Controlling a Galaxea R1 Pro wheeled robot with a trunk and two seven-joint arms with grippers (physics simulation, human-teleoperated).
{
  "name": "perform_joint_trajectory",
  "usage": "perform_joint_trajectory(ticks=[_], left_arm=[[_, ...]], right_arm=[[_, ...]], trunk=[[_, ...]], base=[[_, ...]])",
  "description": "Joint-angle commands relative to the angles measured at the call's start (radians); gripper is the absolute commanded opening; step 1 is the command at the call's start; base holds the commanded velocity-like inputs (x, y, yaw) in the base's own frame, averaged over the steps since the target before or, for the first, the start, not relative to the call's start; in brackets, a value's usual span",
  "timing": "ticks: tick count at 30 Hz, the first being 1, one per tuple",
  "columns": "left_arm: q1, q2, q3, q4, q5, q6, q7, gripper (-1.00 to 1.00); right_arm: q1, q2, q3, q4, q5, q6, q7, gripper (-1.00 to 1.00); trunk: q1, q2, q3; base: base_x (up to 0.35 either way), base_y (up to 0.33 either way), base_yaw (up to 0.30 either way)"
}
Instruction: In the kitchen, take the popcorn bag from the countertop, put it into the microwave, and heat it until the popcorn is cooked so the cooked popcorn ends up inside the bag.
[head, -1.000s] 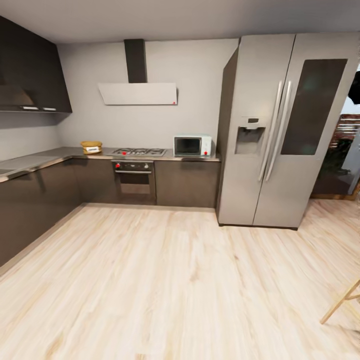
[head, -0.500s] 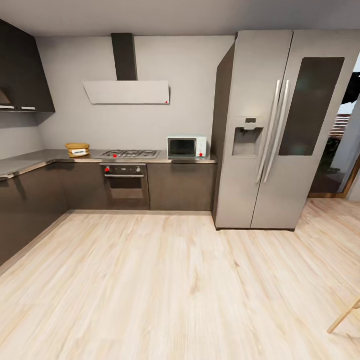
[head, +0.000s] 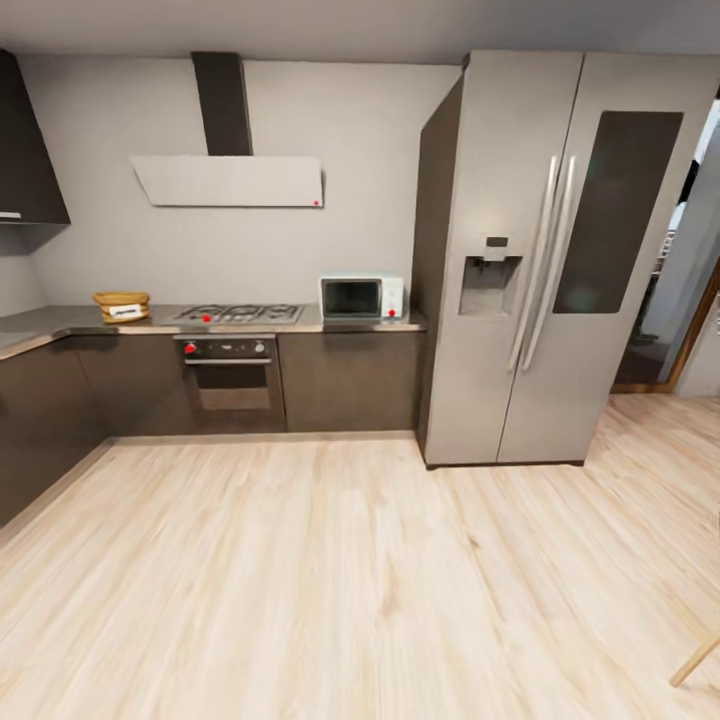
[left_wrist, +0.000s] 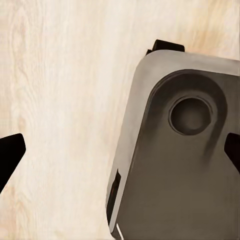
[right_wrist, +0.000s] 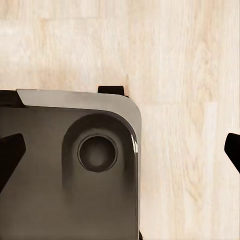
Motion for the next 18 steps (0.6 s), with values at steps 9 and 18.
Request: perform_joint_trajectory(ticks=[9,18], left_arm=[[-0.001,0.0,0.004,-0.002,0.0,0.006,0.0,1.0],[-0.001,-0.002,0.004,-0.002,0.0,0.006,0.0,1.0]], right_arm=[[-0.001,0.0,0.0,0.001,0.0,-0.003,0.0,1.0],[-0.001,0.0,0.0,0.001,0.0,-0.003,0.0,1.0]], trunk=[[0.001,0.0,-0.001],[0.001,0.0,-0.001]], base=[[0.308,0.151,-0.115],[0.311,0.13,-0.003]])
